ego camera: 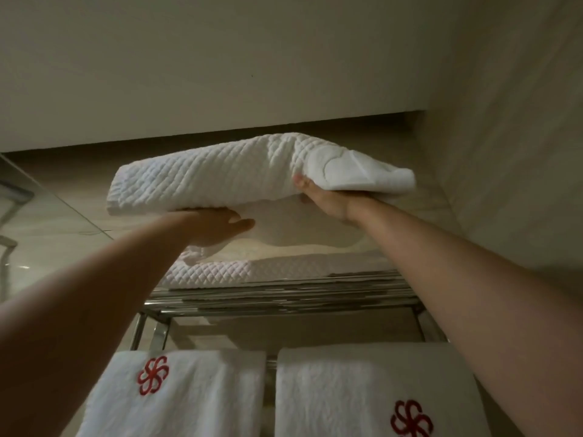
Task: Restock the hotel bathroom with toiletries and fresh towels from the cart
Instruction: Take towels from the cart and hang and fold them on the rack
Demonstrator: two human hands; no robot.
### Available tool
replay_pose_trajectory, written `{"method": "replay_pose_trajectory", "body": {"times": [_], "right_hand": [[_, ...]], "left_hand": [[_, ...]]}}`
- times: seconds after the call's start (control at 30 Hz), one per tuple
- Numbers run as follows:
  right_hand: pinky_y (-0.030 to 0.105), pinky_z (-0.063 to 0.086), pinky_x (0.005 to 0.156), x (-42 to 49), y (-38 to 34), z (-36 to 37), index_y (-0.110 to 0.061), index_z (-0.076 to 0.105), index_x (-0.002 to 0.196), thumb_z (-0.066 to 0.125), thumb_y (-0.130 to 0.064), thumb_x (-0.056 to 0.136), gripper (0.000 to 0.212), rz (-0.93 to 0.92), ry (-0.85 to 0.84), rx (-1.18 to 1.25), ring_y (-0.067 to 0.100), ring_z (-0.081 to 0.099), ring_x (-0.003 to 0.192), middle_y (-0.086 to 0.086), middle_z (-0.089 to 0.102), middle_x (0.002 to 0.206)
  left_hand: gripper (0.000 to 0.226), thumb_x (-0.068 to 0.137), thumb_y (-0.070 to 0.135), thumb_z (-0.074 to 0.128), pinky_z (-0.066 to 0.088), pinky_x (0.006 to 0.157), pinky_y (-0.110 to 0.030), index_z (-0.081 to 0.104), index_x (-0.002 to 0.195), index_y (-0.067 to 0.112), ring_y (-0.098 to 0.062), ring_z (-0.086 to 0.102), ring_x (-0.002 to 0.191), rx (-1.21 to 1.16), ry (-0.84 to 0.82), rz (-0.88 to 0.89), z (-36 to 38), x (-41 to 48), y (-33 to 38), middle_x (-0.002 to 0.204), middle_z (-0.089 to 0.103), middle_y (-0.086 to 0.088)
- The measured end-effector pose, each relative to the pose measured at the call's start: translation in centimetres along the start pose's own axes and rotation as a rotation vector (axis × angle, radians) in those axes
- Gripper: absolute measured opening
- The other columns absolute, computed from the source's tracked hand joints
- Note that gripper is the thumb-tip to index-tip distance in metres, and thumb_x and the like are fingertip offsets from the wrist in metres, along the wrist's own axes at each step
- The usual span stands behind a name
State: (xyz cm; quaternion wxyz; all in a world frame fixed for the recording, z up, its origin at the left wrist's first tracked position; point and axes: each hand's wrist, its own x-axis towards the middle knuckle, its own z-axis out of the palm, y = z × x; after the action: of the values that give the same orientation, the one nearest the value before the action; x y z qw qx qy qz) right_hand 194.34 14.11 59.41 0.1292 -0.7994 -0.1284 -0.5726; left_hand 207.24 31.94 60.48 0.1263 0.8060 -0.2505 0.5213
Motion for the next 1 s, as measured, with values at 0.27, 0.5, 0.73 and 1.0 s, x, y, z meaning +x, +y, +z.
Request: {"method": "replay_pose_trajectory", "body": {"times": [0.27, 0.5, 0.73, 1.0], "right_hand": [[0.035, 0.012, 0.115, 1.3, 2.5, 0.7, -0.029, 0.001, 0.15, 0.039, -0.06, 0.091, 0.077, 0.031, 0.069, -0.039, 0.021, 0.007, 0.144, -0.001, 0.002, 0.158], [0.037, 0.012, 0.115, 2.2, 5.8, 2.3, -0.032, 0.003, 0.15, 0.041, -0.065, 0.087, 0.08, 0.071, 0.078, -0.07, 0.022, 0.01, 0.144, -0.002, 0.005, 0.158], [0.042, 0.025, 0.107, 3.2, 7.8, 3.6, -0.021, 0.032, 0.145, 0.041, -0.074, 0.08, 0.084, 0.506, -0.303, -0.223, 0.03, 0.032, 0.135, 0.008, 0.026, 0.153], [0.039, 0.019, 0.111, 3.2, 7.3, 3.4, -0.026, 0.019, 0.149, 0.034, -0.068, 0.088, 0.076, 0.498, -0.449, -0.338, 0.028, 0.018, 0.143, 0.005, 0.013, 0.158]], "left_hand": [[0.056, 0.095, 0.053, 0.029, 0.012, 0.116, -0.045, 0.028, 0.144, 0.025, -0.028, 0.022, 0.139, 0.143, -0.004, 0.013, 2.3, 3.5, -0.6, 0.154, 0.02, -0.007], [0.06, 0.096, 0.052, 0.029, 0.015, 0.116, -0.044, 0.029, 0.145, 0.017, -0.027, 0.023, 0.14, 0.317, -0.085, -0.083, 4.2, 4.6, -0.5, 0.153, 0.024, -0.009], [0.068, 0.088, 0.035, 0.057, 0.021, 0.112, -0.034, 0.029, 0.144, 0.008, -0.025, 0.022, 0.14, -0.271, -0.394, -0.262, 5.1, 3.5, 1.7, 0.153, 0.024, -0.011], [0.118, 0.024, 0.093, 0.055, 0.044, 0.095, -0.032, 0.055, 0.123, 0.028, -0.024, 0.054, 0.116, -0.342, -0.533, -0.255, 2.8, 1.3, -2.7, 0.127, 0.057, -0.001]]}}
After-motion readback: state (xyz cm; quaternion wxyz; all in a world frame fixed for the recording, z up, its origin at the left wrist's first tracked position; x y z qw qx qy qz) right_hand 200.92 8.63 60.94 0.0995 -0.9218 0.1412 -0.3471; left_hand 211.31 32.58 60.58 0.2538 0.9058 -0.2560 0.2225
